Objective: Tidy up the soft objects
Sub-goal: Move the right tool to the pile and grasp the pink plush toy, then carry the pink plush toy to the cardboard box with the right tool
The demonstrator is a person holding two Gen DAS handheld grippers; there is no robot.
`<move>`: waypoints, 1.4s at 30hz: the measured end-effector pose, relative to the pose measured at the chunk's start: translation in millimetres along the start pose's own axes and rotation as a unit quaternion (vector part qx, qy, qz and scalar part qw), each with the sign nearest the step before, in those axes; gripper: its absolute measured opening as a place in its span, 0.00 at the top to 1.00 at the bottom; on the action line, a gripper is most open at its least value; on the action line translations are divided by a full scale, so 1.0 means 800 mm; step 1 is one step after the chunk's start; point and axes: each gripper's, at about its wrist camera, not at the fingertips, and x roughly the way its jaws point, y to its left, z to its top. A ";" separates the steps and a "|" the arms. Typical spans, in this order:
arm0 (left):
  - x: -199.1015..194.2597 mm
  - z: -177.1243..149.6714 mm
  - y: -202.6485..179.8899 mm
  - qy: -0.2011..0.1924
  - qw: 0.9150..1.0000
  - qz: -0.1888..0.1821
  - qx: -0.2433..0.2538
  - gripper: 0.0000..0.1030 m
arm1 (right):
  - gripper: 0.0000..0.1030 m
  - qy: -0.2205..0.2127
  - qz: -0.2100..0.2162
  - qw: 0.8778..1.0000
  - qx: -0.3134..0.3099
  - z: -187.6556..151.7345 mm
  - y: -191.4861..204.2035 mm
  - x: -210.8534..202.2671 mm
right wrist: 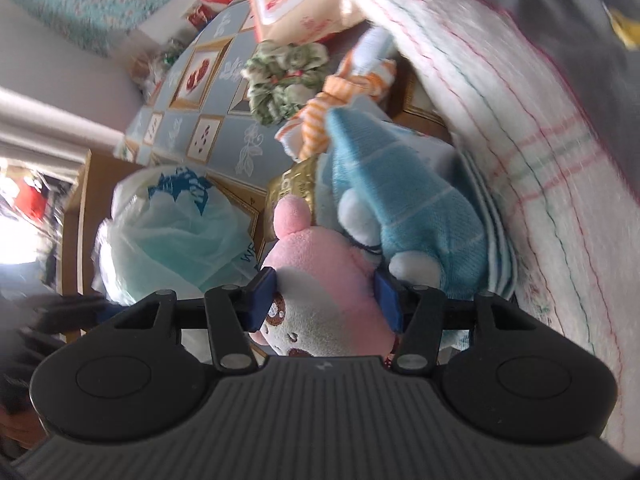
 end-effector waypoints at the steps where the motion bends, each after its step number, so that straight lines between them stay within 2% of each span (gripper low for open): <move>1: 0.005 0.002 -0.004 0.005 1.000 -0.005 0.006 0.39 | 0.49 0.001 0.010 1.000 0.015 0.001 -0.009 0.000; 7: 0.054 0.009 -0.026 0.044 0.999 -0.005 0.019 0.34 | 0.50 0.008 0.052 0.996 0.066 0.004 -0.039 0.005; 8: 0.062 0.010 -0.027 0.046 0.999 -0.001 0.020 0.31 | 0.50 0.009 0.055 0.996 0.066 0.004 -0.040 0.006; 12: 0.090 0.013 -0.033 0.059 0.998 0.009 0.019 0.30 | 0.50 0.015 0.065 0.995 0.069 0.007 -0.045 0.008; 18: 0.106 0.015 -0.036 0.063 0.998 -0.002 -0.003 0.29 | 0.50 0.017 0.081 0.993 0.086 0.009 -0.061 0.006; 25: 0.096 0.014 -0.039 0.042 0.999 -0.020 -0.027 0.30 | 0.50 0.018 0.089 0.991 0.097 0.008 -0.065 0.006; 30: 0.096 0.016 -0.035 0.033 0.999 -0.017 -0.039 0.34 | 0.49 0.014 0.091 0.989 0.113 0.005 -0.065 0.006; 33: 0.091 0.014 -0.039 0.020 0.999 -0.008 -0.029 0.38 | 0.49 0.008 0.090 0.989 0.114 0.002 -0.058 0.004; 42: 0.023 0.007 -0.031 -0.027 0.999 -0.010 -0.022 0.39 | 0.49 -0.020 0.125 0.984 0.122 -0.009 -0.007 -0.018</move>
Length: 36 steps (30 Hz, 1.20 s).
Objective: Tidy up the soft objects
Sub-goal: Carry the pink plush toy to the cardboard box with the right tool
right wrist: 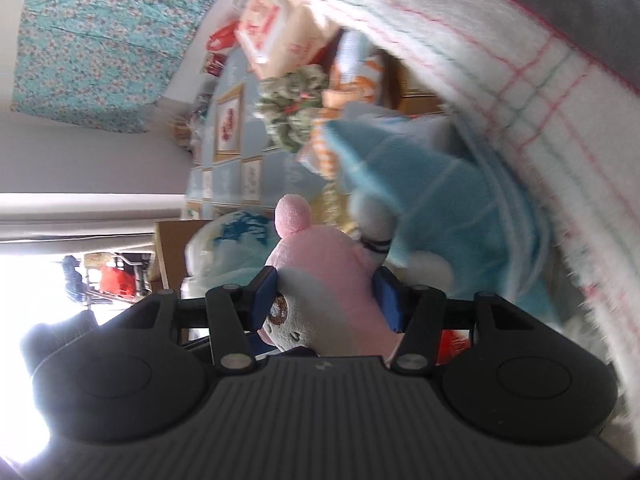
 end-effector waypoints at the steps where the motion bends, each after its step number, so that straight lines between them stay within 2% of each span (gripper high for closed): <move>1: -0.009 0.000 0.000 -0.007 1.000 0.001 0.002 0.39 | 0.49 -0.003 0.005 1.000 -0.003 -0.004 0.009 0.000; 8: -0.093 -0.014 0.038 -0.053 0.998 0.021 0.009 0.39 | 0.49 -0.006 0.045 0.999 -0.028 -0.027 0.084 0.022; 17: -0.213 -0.037 0.131 -0.113 0.991 0.066 -0.041 0.39 | 0.49 0.038 0.093 0.992 -0.079 -0.060 0.217 0.108; 23: -0.291 -0.071 0.210 -0.137 0.978 0.115 -0.111 0.39 | 0.49 0.108 0.117 0.981 -0.110 -0.099 0.319 0.203; 27: -0.329 -0.095 0.263 -0.151 0.964 0.156 -0.153 0.39 | 0.49 0.160 0.136 0.973 -0.092 -0.133 0.360 0.276; 33: -0.336 -0.117 0.341 -0.156 0.946 0.213 -0.188 0.39 | 0.47 0.208 0.148 0.966 -0.038 -0.177 0.375 0.388; 36: -0.326 -0.122 0.375 -0.146 0.944 0.227 -0.191 0.39 | 0.47 0.214 0.136 0.967 -0.016 -0.196 0.370 0.428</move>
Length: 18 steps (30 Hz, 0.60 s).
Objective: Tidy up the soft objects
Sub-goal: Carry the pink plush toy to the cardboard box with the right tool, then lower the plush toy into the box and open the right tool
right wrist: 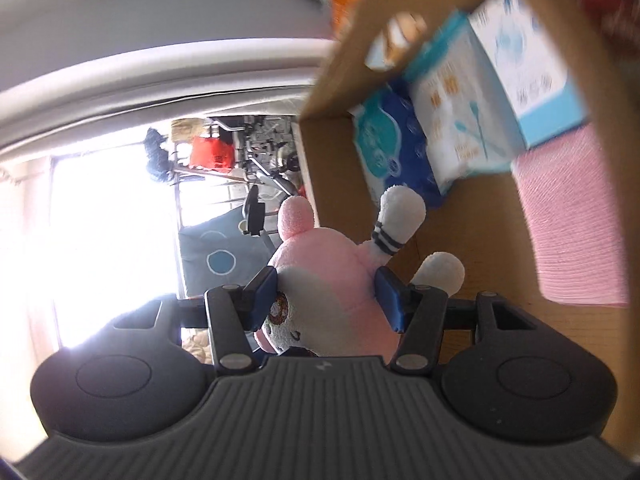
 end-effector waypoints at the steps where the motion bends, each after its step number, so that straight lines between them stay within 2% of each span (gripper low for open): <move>1: 0.008 0.000 0.008 0.003 1.000 0.002 -0.004 0.39 | 0.47 -0.002 -0.006 1.000 0.002 0.000 -0.004 0.010; 7: 0.057 0.002 0.037 0.028 1.000 0.002 -0.001 0.40 | 0.47 -0.030 -0.034 0.998 0.032 0.008 -0.040 0.051; 14: 0.085 -0.006 0.054 0.050 0.999 0.003 0.009 0.41 | 0.44 -0.038 -0.085 0.996 0.001 0.005 -0.048 0.081; 18: 0.097 -0.008 0.058 0.056 0.998 0.009 0.011 0.41 | 0.43 -0.036 -0.091 0.995 -0.014 0.004 -0.052 0.094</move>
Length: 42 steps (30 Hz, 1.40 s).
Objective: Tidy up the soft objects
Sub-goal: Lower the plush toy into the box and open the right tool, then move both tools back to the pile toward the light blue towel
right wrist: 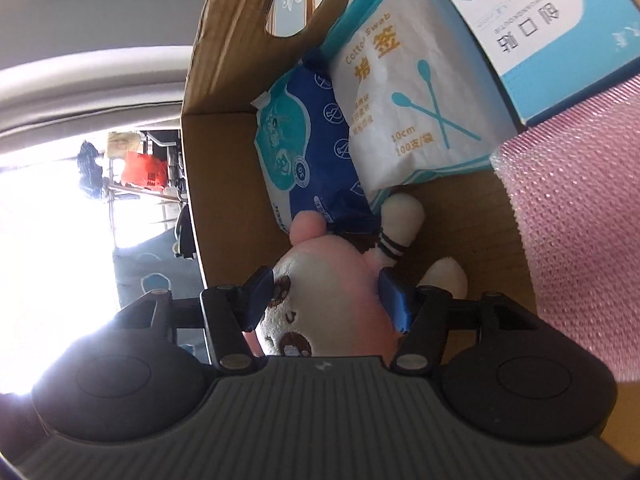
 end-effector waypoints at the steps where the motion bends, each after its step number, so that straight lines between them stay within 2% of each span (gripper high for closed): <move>1: 0.002 0.000 0.001 0.002 1.000 0.003 0.002 0.41 | 0.42 0.002 -0.003 1.000 -0.001 0.000 -0.002 -0.002; 9: -0.003 0.000 -0.001 0.000 1.000 0.007 0.012 0.42 | 0.41 0.011 -0.027 0.999 -0.038 -0.006 0.003 0.015; 14: -0.008 0.002 -0.003 -0.004 1.000 0.008 0.009 0.40 | 0.32 0.013 -0.047 0.996 -0.073 -0.006 0.020 0.009; 20: -0.013 0.002 -0.009 -0.004 1.000 0.008 0.004 0.39 | 0.30 0.007 -0.051 0.995 -0.090 -0.001 0.023 -0.002; 25: -0.024 -0.001 -0.018 -0.009 1.000 0.004 0.003 0.38 | 0.30 -0.012 -0.036 0.992 -0.118 -0.002 0.044 -0.030; 30: -0.040 -0.005 -0.031 -0.014 1.000 -0.012 -0.006 0.38 | 0.30 -0.035 0.000 0.989 -0.144 0.000 0.061 -0.083; 35: -0.052 -0.011 -0.057 -0.018 0.999 -0.035 -0.010 0.38 | 0.30 -0.065 0.043 0.983 -0.165 -0.002 0.063 -0.165; 38: -0.057 -0.015 -0.084 -0.020 0.999 -0.040 -0.001 0.38 | 0.30 -0.088 0.062 0.981 -0.163 -0.007 0.050 -0.222; 42: -0.067 -0.017 -0.130 -0.025 0.998 -0.048 0.016 0.38 | 0.30 -0.125 0.057 0.980 -0.143 -0.016 0.015 -0.305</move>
